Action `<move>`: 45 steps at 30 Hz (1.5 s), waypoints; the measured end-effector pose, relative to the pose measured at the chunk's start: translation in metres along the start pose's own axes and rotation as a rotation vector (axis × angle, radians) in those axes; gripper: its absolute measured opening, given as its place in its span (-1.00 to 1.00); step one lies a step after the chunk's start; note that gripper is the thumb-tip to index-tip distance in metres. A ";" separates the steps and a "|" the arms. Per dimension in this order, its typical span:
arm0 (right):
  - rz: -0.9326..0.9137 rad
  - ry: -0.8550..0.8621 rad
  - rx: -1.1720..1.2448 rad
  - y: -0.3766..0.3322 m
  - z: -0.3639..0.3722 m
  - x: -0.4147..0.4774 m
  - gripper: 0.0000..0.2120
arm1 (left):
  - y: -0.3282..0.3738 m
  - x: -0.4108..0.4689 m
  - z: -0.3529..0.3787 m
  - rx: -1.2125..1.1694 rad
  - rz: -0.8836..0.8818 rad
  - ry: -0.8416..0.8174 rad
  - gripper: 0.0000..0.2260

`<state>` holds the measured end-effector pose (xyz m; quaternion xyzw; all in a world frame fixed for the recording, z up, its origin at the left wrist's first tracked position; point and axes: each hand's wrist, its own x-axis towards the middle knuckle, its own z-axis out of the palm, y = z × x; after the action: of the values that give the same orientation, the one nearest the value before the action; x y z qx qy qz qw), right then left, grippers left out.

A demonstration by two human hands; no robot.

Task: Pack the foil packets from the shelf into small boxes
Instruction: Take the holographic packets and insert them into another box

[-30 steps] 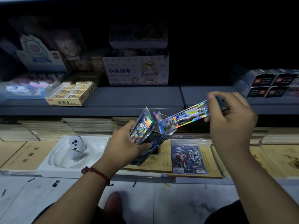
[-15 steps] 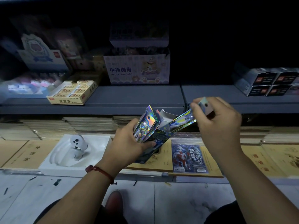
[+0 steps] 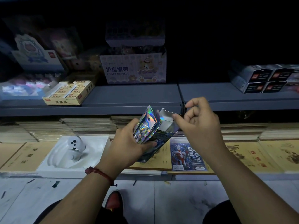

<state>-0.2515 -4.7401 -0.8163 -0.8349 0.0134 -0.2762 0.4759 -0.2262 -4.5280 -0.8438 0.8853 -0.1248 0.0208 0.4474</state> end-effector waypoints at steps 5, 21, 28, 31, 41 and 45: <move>-0.002 -0.025 0.057 -0.005 0.000 -0.002 -0.75 | 0.002 0.001 0.000 -0.026 0.009 0.007 -0.55; -0.094 -0.077 0.071 -0.015 0.009 -0.012 -0.71 | 0.004 0.003 0.007 0.032 0.041 0.013 -0.56; 0.034 -0.073 0.237 -0.022 -0.003 -0.010 -0.78 | -0.004 0.005 0.003 0.073 0.028 0.021 -0.57; 0.107 -0.160 0.212 -0.019 0.004 -0.013 -0.71 | -0.004 0.004 0.004 0.097 0.046 0.020 -0.61; 0.085 0.116 0.300 -0.028 -0.006 -0.009 -0.69 | -0.008 0.007 0.001 0.089 -0.004 0.034 -0.57; 0.123 0.173 0.415 -0.028 -0.016 -0.004 -0.77 | -0.011 0.009 -0.003 0.079 -0.035 0.047 -0.52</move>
<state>-0.2691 -4.7358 -0.7896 -0.6899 0.0479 -0.3138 0.6506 -0.2146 -4.5212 -0.8495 0.9037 -0.0977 0.0386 0.4150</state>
